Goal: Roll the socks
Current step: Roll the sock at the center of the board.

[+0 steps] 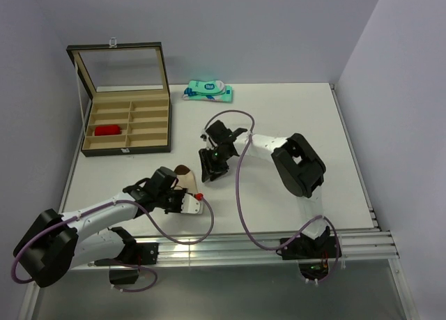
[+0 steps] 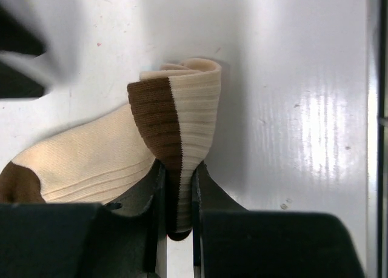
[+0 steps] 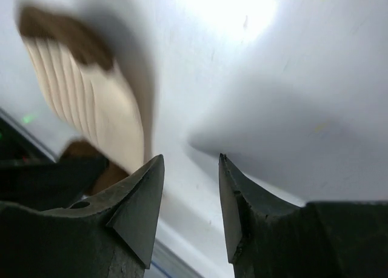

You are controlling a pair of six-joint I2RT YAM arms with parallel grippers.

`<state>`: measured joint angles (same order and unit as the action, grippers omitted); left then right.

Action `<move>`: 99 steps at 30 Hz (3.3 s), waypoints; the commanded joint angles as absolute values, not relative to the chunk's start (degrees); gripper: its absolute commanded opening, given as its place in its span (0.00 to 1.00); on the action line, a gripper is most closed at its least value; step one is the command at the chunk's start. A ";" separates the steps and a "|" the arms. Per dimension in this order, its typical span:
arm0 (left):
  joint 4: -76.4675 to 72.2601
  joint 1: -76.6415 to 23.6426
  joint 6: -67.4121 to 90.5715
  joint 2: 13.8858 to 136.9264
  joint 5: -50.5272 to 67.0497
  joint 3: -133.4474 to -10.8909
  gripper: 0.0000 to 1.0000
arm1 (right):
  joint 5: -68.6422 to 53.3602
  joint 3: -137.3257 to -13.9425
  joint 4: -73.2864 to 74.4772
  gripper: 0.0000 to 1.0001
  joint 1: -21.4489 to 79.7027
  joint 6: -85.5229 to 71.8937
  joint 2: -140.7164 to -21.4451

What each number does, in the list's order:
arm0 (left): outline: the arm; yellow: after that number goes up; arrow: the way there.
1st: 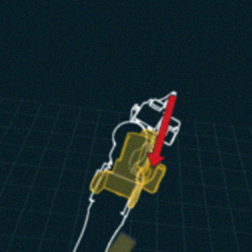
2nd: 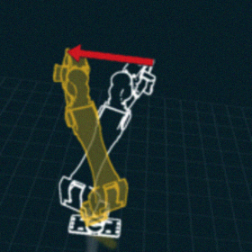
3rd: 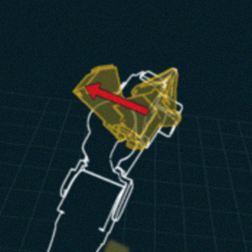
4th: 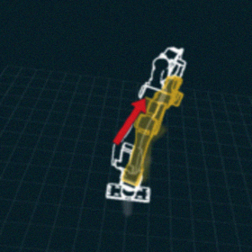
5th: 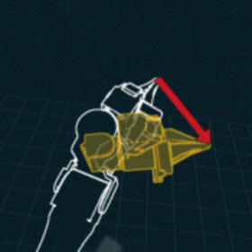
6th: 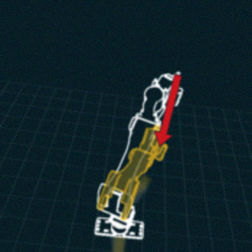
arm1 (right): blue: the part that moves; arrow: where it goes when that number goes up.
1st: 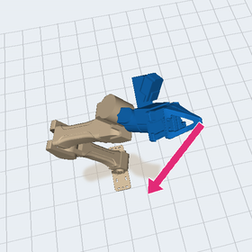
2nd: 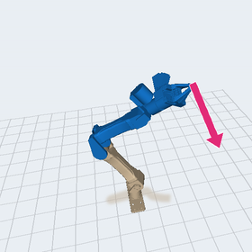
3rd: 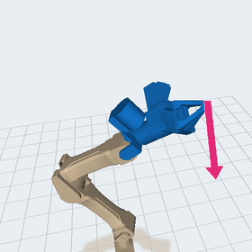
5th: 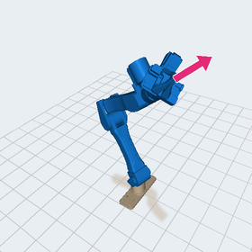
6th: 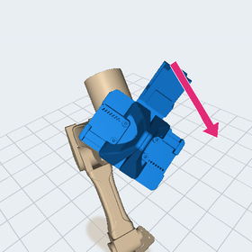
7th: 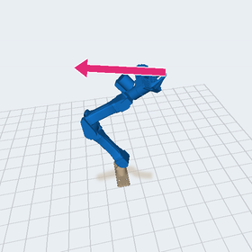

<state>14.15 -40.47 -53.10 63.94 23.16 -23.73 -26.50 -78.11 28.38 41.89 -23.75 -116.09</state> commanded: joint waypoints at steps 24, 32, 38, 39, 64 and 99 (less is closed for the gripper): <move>20.13 -40.61 -52.56 64.86 27.33 -26.10 0.00 | -28.30 -93.43 23.82 0.54 44.30 -24.43 -126.74; 20.39 -40.61 -52.56 65.39 27.51 -26.37 0.00 | -31.55 -88.96 18.38 0.53 44.65 -25.66 -124.89; 20.30 -40.78 -52.47 65.65 27.68 -26.54 0.00 | -29.80 -91.31 21.69 0.53 45.88 -24.26 -127.26; 20.39 -40.69 -52.47 65.74 27.69 -26.54 0.00 | -29.19 -91.67 22.23 0.53 46.14 -24.26 -127.70; 27.58 -40.61 -51.33 70.13 35.41 -35.23 0.00 | -1.59 -76.39 24.26 0.00 44.92 -28.56 -116.46; 75.49 -27.42 -77.43 119.87 47.99 -63.36 0.00 | -5.36 -69.61 17.67 0.00 39.90 -30.06 -112.86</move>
<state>67.31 -26.81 -77.12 115.31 55.02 -65.10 -13.26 -72.10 18.13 42.15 -31.53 -113.14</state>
